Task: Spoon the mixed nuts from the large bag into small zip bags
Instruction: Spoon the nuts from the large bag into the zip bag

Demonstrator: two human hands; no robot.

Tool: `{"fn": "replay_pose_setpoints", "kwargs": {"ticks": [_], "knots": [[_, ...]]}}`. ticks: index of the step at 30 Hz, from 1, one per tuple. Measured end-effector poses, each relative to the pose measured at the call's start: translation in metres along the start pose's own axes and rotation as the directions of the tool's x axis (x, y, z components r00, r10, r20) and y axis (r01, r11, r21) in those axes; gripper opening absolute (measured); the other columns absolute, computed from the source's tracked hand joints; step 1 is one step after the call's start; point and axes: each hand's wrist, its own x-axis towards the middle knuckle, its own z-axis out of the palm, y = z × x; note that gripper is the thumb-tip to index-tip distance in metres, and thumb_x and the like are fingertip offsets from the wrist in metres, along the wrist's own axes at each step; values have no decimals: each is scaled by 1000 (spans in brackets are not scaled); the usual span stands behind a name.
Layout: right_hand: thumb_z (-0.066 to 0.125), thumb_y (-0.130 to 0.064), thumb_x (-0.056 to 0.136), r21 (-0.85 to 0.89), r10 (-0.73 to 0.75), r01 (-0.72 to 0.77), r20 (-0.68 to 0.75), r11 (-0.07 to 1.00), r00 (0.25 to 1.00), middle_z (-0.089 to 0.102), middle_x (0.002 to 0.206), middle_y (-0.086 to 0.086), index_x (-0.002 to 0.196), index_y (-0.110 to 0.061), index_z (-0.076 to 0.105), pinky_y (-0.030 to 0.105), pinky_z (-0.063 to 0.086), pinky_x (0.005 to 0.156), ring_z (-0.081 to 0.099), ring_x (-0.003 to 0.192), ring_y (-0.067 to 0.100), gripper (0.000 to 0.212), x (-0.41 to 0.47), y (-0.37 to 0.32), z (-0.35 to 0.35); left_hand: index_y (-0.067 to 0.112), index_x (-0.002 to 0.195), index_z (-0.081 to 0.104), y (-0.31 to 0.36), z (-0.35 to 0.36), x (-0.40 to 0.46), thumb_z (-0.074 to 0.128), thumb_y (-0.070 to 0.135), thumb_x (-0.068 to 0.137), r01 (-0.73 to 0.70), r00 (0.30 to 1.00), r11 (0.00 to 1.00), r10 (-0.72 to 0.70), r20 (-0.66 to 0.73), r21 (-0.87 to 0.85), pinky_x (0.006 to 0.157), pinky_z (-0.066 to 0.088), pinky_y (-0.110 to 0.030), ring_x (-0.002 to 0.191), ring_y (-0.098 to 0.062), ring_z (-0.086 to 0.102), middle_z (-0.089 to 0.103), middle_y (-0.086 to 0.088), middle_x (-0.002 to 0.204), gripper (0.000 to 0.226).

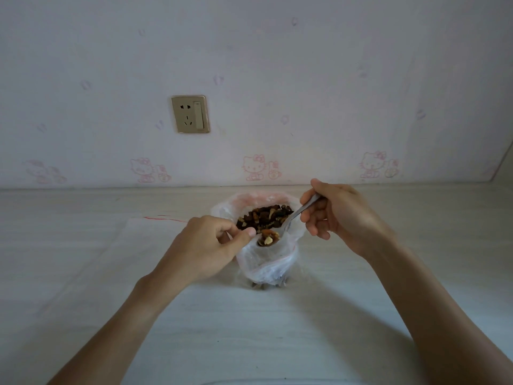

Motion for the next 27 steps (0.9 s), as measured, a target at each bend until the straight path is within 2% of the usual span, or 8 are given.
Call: {"fn": "replay_pose_setpoints", "kwargs": {"ticks": [1, 4, 8, 14, 18, 22, 25, 27], "knots": [[42, -28, 111, -23, 4, -4, 10, 1000, 1000, 65, 66, 21, 82, -2, 67, 27, 37, 37, 55, 43, 27, 46, 0, 0, 0, 35, 74, 75, 1, -1, -1, 65, 64, 90, 4, 999, 1000, -3, 40, -21, 69, 59, -41, 55, -14, 69, 73, 8, 64, 34], [42, -30, 111, -67, 1, 1, 28, 998, 1000, 64, 63, 19, 80, -4, 68, 26, 35, 36, 54, 42, 27, 48, 0, 1, 0, 31, 80, 77, 4, -2, -3, 72, 55, 90, 2, 993, 998, 5, 118, -60, 66, 51, -26, 54, -8, 69, 74, 5, 64, 27], [42, -35, 111, -163, -50, 52, 17, 985, 999, 63, 62, 18, 77, -7, 67, 26, 34, 37, 54, 43, 27, 50, -1, 1, 2, 28, 82, 78, 6, -3, -5, 78, 45, 88, 12, 990, 989, 8, 138, -145, 61, 51, -16, 53, -8, 68, 74, 2, 66, 19], [41, -40, 111, -275, -342, 338, 34, 900, 939, 53, 51, 13, 67, -14, 60, 22, 36, 42, 44, 42, 23, 54, -6, 1, 12, 26, 80, 81, 11, -9, -5, 82, 34, 88, 2, 992, 965, 31, 122, -263, 56, 47, -13, 51, -8, 62, 71, 2, 65, 12], [40, -38, 111, -286, -456, 445, 29, 849, 889, 48, 47, 8, 67, -14, 58, 26, 34, 43, 42, 41, 23, 54, -9, 2, 18, 26, 80, 81, 11, -10, -5, 82, 31, 88, -9, 991, 963, 44, 123, -269, 57, 48, -14, 51, -8, 62, 72, -1, 66, 9], [40, -38, 111, -137, -432, 425, -31, 895, 901, 44, 47, 7, 66, -12, 57, 22, 32, 41, 39, 39, 21, 55, -9, 1, 18, 27, 82, 79, 8, -8, -4, 81, 32, 89, -25, 992, 971, 54, 116, -238, 58, 50, -16, 52, -8, 63, 73, -2, 67, 9], [42, -39, 110, 11, -332, 336, -125, 942, 935, 42, 48, 6, 66, -13, 57, 23, 27, 42, 37, 38, 19, 53, -4, 2, 17, 30, 84, 79, 5, -7, -2, 79, 37, 91, -36, 992, 975, 63, 114, -220, 62, 53, -25, 53, -9, 63, 72, -4, 69, 9], [43, -40, 110, 66, -229, 247, -204, 967, 952, 44, 49, 6, 66, -15, 58, 24, 26, 41, 38, 39, 20, 52, -1, 4, 15, 33, 85, 78, 4, -7, -2, 78, 43, 90, -39, 992, 978, 63, 109, -205, 64, 53, -25, 54, -9, 64, 73, -3, 70, 11]]}}
